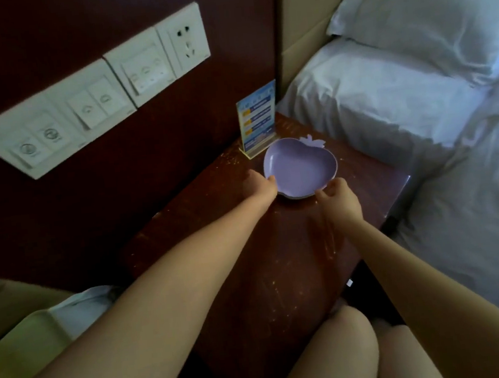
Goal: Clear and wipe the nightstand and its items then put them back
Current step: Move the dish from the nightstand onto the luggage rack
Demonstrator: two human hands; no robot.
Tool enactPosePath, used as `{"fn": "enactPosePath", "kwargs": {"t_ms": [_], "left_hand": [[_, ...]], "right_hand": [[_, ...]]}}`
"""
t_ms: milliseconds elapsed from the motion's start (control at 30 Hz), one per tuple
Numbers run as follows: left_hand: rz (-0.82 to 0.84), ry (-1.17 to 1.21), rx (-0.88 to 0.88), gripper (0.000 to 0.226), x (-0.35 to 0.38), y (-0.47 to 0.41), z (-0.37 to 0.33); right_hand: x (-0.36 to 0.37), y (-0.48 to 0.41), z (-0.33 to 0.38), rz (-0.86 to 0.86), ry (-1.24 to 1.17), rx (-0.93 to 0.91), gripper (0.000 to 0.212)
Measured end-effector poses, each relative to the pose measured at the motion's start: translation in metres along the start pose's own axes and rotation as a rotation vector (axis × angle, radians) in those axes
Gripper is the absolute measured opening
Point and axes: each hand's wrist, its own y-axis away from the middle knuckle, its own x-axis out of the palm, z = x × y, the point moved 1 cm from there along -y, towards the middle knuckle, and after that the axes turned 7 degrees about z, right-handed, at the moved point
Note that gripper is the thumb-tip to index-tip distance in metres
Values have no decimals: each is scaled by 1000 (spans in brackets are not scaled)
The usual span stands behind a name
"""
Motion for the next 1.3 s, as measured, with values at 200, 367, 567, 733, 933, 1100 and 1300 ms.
{"fn": "enactPosePath", "kwargs": {"t_ms": [200,367,567,733,933,1100,1300], "left_hand": [[6,82,-64,28,12,-11,5],[-41,184,8,18,13,12,-2],[-2,316,111,18,20,60,-10],[70,396,220,22,25,106,-16],[154,314,417,6,27,175,-14],[222,197,508,6,46,226,-5],[402,229,467,11,92,268,7]], "right_hand": [[10,-4,-9,32,-106,-49,24],[7,11,-8,5,-234,-17,28],[-7,46,-6,-121,-380,-44,37],[-24,78,-13,-236,-449,-70,46],[-38,129,-39,-383,-680,-41,39],[-52,175,-65,-452,-795,-21,42],[-84,222,-109,-535,-769,3,48]]}}
